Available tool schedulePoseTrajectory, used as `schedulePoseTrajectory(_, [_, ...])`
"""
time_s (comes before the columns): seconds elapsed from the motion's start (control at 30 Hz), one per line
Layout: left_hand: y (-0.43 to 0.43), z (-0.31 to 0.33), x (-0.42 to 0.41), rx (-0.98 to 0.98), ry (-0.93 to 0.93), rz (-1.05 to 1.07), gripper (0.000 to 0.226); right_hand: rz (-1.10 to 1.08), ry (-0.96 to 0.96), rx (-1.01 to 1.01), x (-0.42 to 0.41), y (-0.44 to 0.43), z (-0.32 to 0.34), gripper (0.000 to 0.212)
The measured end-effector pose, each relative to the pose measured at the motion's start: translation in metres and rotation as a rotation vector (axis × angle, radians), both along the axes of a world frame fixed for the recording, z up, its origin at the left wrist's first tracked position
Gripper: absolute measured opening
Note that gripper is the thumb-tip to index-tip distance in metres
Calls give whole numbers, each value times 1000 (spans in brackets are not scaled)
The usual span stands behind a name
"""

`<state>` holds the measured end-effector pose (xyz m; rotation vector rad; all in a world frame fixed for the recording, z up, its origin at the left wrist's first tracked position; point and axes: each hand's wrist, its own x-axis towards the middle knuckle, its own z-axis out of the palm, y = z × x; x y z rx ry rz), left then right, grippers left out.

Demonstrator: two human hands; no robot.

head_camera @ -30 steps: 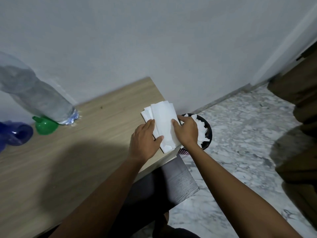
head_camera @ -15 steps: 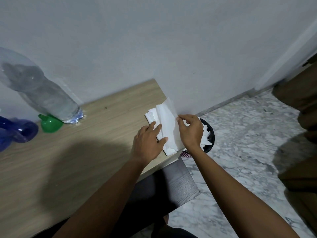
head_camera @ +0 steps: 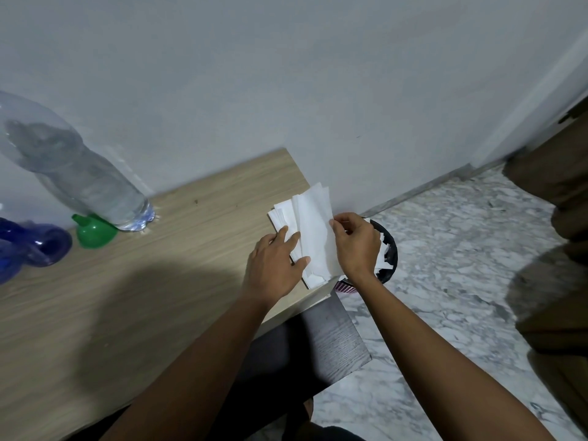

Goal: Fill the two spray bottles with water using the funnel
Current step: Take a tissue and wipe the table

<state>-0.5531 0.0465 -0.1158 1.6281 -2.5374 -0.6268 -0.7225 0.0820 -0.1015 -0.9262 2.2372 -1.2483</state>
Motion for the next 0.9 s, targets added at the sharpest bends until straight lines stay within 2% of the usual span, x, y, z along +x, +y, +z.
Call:
schedulePoseTrajectory(0.37, [0, 1, -1, 15, -8, 7, 63, 15, 121, 40, 0, 3, -6, 11])
schedulePoseTrajectory(0.67, [1, 0, -1, 18, -20, 6, 63, 51, 125, 72, 0, 1, -10, 8])
schedulePoseTrajectory(0.9, [1, 2, -2, 33, -13, 7, 64, 132, 166, -6, 3, 1, -10, 8])
